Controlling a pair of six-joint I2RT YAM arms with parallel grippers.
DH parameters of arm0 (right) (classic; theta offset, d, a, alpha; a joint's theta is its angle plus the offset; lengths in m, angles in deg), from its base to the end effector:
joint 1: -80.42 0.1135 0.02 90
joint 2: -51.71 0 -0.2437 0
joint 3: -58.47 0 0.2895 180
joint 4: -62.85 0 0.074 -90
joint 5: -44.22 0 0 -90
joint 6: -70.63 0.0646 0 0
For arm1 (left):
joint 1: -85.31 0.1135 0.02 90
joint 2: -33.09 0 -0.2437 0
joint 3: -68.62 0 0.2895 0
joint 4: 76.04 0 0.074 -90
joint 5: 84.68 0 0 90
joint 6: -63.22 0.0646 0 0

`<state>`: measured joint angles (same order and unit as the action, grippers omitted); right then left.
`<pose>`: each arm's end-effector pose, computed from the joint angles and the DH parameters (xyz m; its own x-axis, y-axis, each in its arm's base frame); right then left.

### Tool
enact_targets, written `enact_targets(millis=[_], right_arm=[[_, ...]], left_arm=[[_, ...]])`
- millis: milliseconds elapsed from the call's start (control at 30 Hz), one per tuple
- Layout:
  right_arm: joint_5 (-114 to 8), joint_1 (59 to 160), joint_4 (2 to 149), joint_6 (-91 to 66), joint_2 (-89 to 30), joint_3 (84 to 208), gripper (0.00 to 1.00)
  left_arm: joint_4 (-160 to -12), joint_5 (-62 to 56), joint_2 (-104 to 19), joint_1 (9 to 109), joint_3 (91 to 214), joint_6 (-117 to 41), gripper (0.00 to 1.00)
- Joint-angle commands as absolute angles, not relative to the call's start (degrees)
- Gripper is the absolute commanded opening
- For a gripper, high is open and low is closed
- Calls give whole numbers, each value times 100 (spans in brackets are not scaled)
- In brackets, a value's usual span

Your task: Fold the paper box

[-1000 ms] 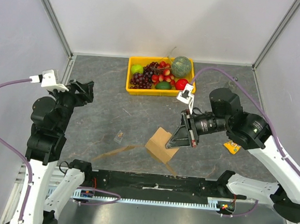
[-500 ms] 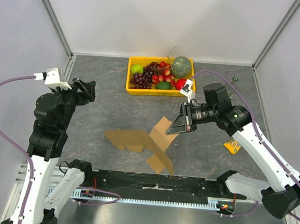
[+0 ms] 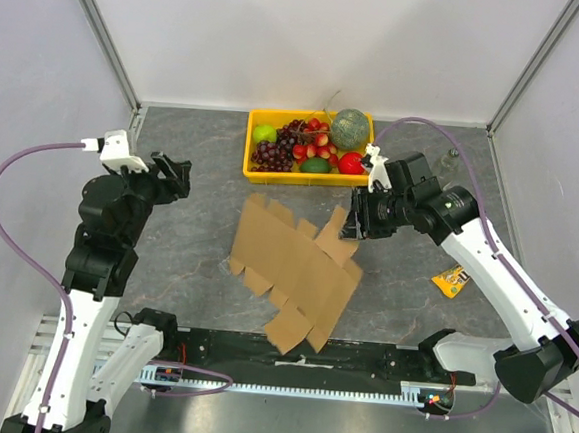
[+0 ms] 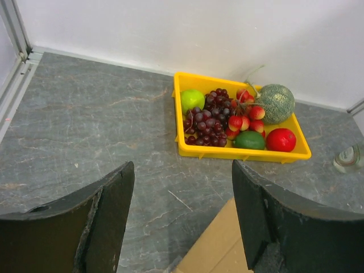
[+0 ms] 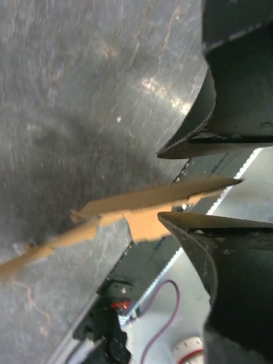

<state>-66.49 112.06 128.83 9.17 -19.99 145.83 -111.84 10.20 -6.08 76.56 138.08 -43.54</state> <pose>0.2503 0.1811 0.3196 -0.9019 -0.0308 -0.4309 -0.2869 0.7884 0.5442 0.2171 -0.0278 0.4002 -0.1104 -0.2737 -0.9555 0.0376 0.9595 -0.2792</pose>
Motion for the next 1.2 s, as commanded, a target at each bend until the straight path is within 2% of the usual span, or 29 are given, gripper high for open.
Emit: enact_targets(millis=[0,100,200,300,433,533,633,733,900,1167], right_arm=[[-5432,11188,13158,472,-2036,14918,57],[-4887,11188,13228,401,-2027,15093,75],[-4439,11188,13255,366,-2001,15261,87],[-4270,11188,13220,366,-1966,15340,93],[-4865,11188,12878,506,-1852,14990,93],[-5437,11197,12361,892,-1588,14236,89],[-5414,11285,11999,1393,-1281,13453,87],[-4861,11486,11657,2297,-711,12557,87],[-4095,11777,11453,3871,529,10948,87],[-4383,12128,11533,5252,1875,9637,86]], left_arm=[[-10910,804,-628,7670,13648,-4129,75],[-10866,752,-645,7679,13569,-4137,75],[-10831,611,-672,7679,13481,-4164,75],[-10752,306,-733,7679,13402,-4199,75],[-10603,-363,-874,7670,13235,-4225,74],[-10454,-1162,-1093,7670,13086,-4339,65],[-10391,-1639,-1401,7495,12858,-4480,58],[-10391,-1368,-1585,7013,12638,-4524,56],[-10391,-463,-1989,5643,12418,-4594,52],[-9909,12,-2719,4437,11750,-5121,40]])
